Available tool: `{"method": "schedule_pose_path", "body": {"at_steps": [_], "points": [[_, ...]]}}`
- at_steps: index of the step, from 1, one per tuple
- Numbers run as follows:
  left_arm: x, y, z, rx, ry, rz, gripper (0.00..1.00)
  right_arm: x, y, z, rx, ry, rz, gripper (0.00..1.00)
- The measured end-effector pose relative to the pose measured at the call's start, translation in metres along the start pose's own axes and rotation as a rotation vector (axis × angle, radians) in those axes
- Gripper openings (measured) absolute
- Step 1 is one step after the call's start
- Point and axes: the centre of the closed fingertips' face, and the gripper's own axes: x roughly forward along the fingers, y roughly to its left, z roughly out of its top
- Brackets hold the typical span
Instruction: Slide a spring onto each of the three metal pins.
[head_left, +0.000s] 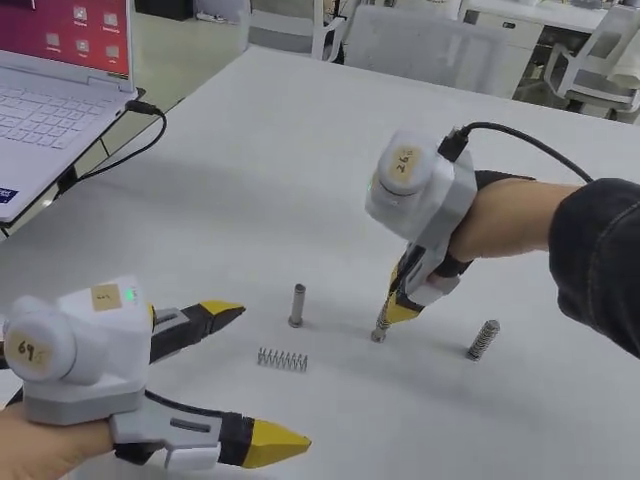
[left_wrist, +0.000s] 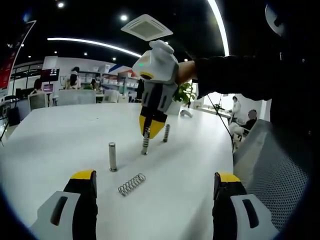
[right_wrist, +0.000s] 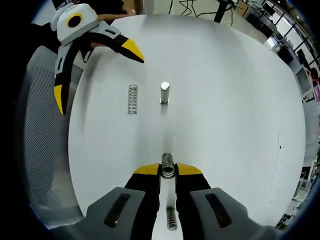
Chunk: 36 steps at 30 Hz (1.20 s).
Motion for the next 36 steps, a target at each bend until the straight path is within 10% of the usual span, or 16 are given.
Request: {"method": "schedule_pose_path", "body": {"at_steps": [36], "points": [[-0.001, 0.000, 0.001, -0.006, 0.001, 0.001, 0.95, 0.013, -0.009, -0.013, 0.068, -0.023, 0.006, 0.21]]}}
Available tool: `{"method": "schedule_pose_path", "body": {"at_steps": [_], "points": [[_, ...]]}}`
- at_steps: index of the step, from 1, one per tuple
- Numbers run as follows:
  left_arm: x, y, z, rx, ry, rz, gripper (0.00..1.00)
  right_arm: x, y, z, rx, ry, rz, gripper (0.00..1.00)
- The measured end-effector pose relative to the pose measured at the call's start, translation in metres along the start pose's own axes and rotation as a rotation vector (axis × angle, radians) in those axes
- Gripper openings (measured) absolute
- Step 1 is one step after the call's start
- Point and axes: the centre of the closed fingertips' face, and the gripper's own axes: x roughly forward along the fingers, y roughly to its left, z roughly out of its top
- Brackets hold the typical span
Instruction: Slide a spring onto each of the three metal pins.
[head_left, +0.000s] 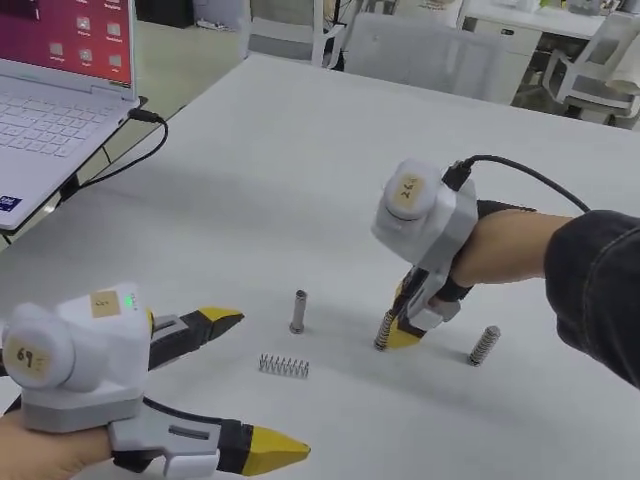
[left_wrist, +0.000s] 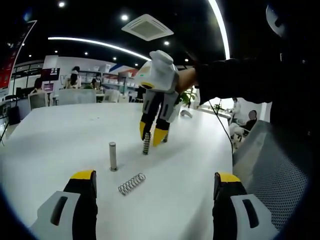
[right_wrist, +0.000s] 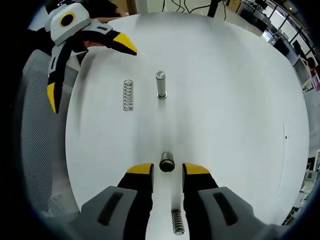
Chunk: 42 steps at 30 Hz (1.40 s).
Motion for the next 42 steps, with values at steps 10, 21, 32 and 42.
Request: {"method": "schedule_pose_path", "body": {"at_steps": [10, 21, 32, 42], "points": [[0.001, 0.001, -0.002, -0.001, 0.007, -0.001, 0.95, -0.005, 0.004, -0.014, 0.029, -0.004, -0.004, 0.22], [0.002, -0.001, -0.001, 0.005, 0.010, -0.009, 0.95, -0.006, 0.022, -0.025, 0.057, -0.022, 0.005, 0.22], [0.001, -0.001, -0.001, 0.003, 0.009, -0.009, 0.95, -0.004, 0.051, -0.019, 0.044, -0.046, 0.031, 0.22], [0.001, -0.001, 0.001, 0.009, 0.013, -0.010, 0.94, -0.001, 0.070, 0.001, 0.000, -0.074, 0.053, 0.22]]}}
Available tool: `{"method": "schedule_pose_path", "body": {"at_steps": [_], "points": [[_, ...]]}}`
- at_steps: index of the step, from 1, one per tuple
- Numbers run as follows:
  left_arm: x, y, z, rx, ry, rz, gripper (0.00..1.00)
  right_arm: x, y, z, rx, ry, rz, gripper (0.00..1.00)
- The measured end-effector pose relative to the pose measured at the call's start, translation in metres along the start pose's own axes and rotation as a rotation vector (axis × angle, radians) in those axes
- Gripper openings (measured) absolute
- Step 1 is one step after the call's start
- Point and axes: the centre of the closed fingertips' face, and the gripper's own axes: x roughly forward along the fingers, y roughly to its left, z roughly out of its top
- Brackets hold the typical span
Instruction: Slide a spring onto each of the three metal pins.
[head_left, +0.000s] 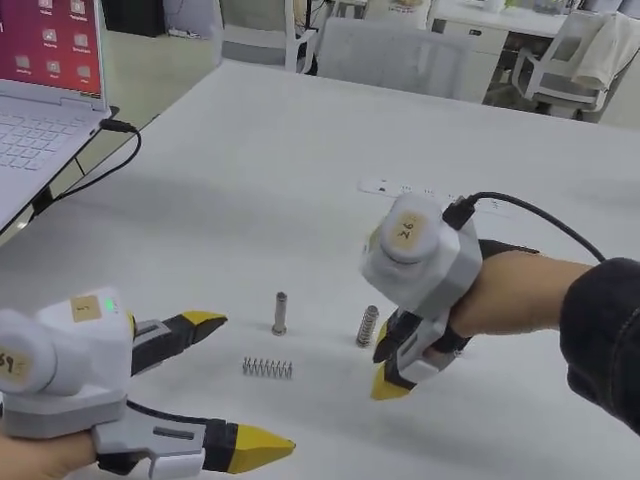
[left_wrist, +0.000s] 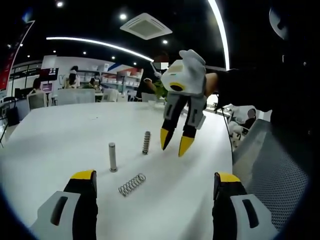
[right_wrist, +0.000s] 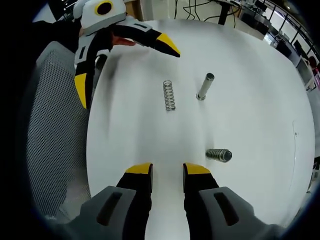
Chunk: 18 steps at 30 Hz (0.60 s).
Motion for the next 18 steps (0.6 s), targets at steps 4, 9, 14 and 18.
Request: {"method": "schedule_pose_path", "body": {"at_steps": [4, 9, 14, 18], "points": [[-0.001, 0.000, 0.001, 0.003, -0.001, 0.003, 0.94, 0.001, 0.007, 0.011, -0.025, -0.011, 0.007, 0.22], [-0.003, -0.002, 0.001, 0.005, -0.001, 0.005, 0.94, 0.001, 0.010, 0.028, -0.056, -0.029, 0.007, 0.22], [-0.005, -0.003, 0.001, 0.005, 0.000, 0.009, 0.94, 0.005, 0.010, 0.044, -0.089, -0.043, 0.003, 0.22], [-0.007, -0.003, 0.000, 0.005, 0.003, 0.012, 0.94, 0.009, 0.007, 0.052, -0.098, -0.042, 0.005, 0.22]]}}
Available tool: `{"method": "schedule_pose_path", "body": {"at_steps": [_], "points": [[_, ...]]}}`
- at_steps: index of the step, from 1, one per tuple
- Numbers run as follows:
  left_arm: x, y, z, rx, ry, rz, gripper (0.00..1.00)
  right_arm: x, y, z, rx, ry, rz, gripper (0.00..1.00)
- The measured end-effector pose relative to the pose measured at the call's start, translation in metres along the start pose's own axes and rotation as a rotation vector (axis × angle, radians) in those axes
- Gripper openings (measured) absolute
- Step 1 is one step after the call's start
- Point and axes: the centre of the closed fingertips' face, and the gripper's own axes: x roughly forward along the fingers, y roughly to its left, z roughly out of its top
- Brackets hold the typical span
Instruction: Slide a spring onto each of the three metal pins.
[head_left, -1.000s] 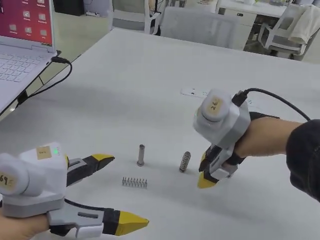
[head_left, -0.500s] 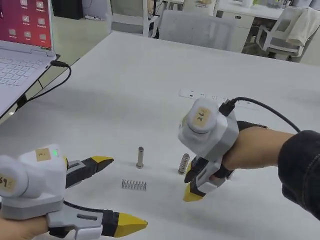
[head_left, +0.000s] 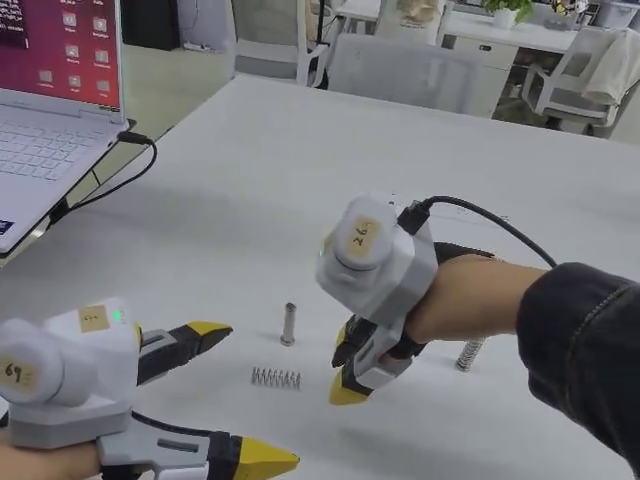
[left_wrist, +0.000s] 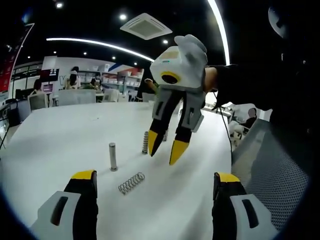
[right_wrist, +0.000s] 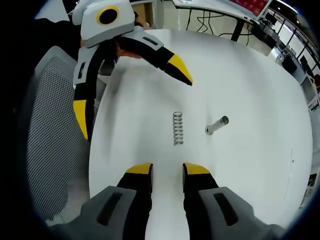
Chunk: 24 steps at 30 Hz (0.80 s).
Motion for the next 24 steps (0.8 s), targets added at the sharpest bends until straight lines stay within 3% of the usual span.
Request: {"method": "schedule_pose_path", "body": {"at_steps": [10, 24], "points": [[-0.002, 0.002, -0.002, -0.005, 0.001, 0.008, 0.93, 0.013, -0.012, 0.014, -0.006, -0.010, -0.003, 0.21], [-0.007, 0.008, -0.005, -0.013, 0.004, 0.020, 0.92, 0.037, -0.013, 0.021, -0.027, 0.002, 0.010, 0.17]]}}
